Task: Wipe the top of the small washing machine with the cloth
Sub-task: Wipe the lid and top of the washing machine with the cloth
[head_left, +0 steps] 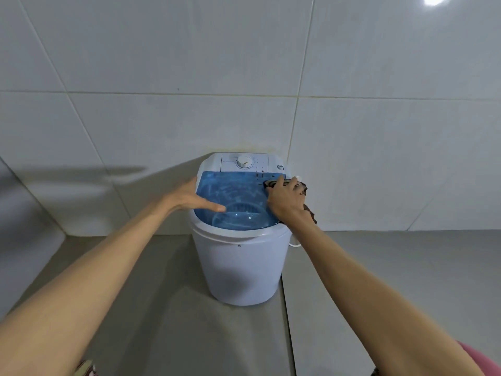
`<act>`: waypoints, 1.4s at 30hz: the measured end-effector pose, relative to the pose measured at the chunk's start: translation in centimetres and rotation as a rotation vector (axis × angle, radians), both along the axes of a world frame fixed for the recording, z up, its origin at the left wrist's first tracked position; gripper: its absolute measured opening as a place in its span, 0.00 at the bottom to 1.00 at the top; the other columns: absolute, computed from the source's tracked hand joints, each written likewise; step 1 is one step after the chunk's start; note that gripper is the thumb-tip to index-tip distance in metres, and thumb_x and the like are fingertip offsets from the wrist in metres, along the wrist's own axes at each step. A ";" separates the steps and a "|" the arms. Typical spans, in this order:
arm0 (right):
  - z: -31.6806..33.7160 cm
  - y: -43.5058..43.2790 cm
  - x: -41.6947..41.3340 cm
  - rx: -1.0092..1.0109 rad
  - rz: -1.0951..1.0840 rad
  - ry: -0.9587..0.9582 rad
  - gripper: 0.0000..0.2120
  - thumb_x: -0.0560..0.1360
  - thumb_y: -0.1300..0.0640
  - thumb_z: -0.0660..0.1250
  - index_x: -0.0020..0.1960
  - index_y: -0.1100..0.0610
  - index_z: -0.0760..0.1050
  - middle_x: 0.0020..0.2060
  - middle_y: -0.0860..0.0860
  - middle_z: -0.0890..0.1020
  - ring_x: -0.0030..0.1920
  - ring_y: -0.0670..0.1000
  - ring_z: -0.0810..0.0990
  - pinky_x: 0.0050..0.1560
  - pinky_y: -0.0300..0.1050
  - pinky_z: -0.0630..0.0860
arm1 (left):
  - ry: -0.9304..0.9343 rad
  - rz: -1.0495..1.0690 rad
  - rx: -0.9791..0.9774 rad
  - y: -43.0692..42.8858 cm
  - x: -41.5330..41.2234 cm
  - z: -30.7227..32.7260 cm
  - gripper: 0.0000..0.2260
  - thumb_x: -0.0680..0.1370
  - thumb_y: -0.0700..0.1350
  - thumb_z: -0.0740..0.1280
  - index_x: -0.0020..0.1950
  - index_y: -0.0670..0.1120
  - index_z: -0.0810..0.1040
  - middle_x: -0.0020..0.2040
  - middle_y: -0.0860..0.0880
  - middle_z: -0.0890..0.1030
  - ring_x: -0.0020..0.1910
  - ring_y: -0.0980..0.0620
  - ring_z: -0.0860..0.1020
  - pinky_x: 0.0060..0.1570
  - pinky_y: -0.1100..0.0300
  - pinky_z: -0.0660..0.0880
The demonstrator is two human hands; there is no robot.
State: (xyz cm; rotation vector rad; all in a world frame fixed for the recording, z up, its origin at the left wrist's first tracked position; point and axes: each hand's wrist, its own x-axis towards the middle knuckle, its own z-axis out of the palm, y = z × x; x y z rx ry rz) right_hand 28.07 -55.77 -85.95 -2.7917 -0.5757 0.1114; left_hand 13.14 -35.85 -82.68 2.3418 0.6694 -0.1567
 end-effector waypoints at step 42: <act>1.5 5.5 5.8 0.063 0.077 -0.029 0.33 0.80 0.39 0.47 0.80 0.55 0.50 0.77 0.60 0.56 0.76 0.62 0.55 0.76 0.56 0.48 | 0.164 0.008 0.135 -1.1 0.5 -2.0 0.66 0.60 0.69 0.76 0.80 0.45 0.36 0.81 0.46 0.37 0.80 0.42 0.40 0.78 0.44 0.46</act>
